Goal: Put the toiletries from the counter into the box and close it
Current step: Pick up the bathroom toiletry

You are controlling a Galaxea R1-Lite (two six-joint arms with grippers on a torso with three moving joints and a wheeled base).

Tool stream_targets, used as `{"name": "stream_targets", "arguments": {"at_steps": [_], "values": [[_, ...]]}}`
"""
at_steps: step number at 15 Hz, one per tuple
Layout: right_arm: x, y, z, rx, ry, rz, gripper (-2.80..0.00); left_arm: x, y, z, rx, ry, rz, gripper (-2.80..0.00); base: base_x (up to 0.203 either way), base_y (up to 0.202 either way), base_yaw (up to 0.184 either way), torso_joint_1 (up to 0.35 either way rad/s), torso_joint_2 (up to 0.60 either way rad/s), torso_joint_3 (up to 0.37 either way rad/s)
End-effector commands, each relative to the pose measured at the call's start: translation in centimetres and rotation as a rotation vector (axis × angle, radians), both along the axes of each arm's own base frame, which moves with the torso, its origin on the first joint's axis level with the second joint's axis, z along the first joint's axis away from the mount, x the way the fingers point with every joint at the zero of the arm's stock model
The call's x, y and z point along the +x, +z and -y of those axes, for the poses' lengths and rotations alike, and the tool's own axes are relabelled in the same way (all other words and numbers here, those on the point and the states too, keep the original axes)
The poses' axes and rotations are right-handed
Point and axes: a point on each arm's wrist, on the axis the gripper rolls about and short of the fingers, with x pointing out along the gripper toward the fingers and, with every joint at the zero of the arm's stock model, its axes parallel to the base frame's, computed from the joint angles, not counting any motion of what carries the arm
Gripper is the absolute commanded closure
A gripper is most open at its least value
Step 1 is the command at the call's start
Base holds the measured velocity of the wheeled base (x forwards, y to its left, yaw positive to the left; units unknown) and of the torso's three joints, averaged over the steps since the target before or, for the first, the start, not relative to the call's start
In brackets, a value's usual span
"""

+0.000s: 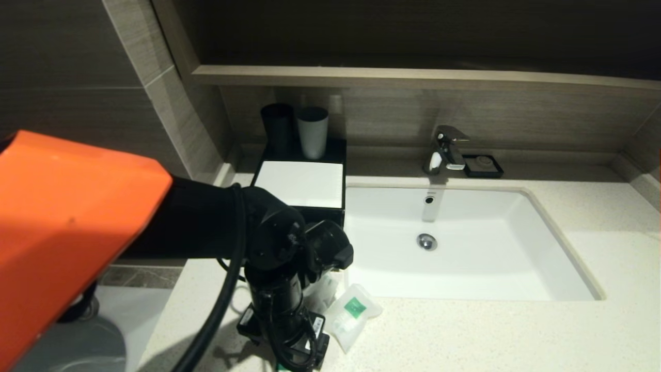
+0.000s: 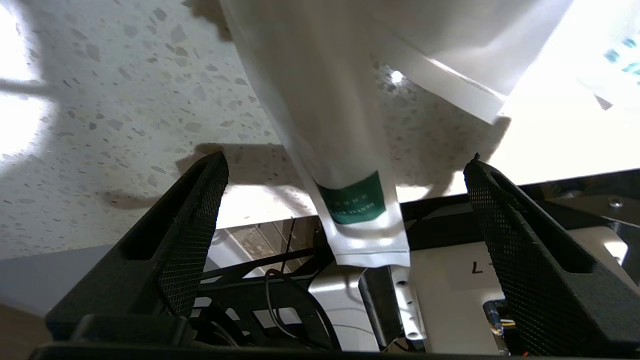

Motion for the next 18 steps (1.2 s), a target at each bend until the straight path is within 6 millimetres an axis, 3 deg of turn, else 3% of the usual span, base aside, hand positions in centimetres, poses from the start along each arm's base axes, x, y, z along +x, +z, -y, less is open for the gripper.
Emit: {"name": "stream_targets", "arguments": {"at_steps": [1, 7, 8, 9, 18], "values": [[0.01, 0.0, 0.0, 0.0, 0.0, -0.001, 0.0, 0.09, -0.32, 0.02, 0.016, 0.015, -0.003, -2.8, 0.0, 0.0, 0.0, 0.0, 0.0, 0.0], [0.01, 0.0, 0.0, 0.0, 0.0, -0.001, 0.0, 0.21, -0.14, 0.07, 0.008, 0.037, 0.004, -2.8, 0.0, 0.0, 0.0, 0.0, 0.0, 0.0], [0.01, 0.0, 0.0, 0.0, 0.0, -0.001, 0.0, 0.2, -0.09, 0.06, 0.007, 0.037, 0.005, -0.28, 0.0, 0.0, 0.0, 0.0, 0.0, 0.0], [0.0, 0.04, 0.0, 0.0, 0.0, 0.0, 0.0, 0.21, -0.14, 0.07, 0.009, 0.037, 0.005, 0.0, 0.0, 0.0, 0.0, 0.0, 0.0, 0.0], [0.01, 0.0, 0.0, 0.0, 0.0, -0.001, 0.0, 0.16, -0.12, 0.02, 0.011, 0.037, 0.003, 0.0, 0.0, 0.0, 0.0, 0.0, 0.0, 0.0]]}}
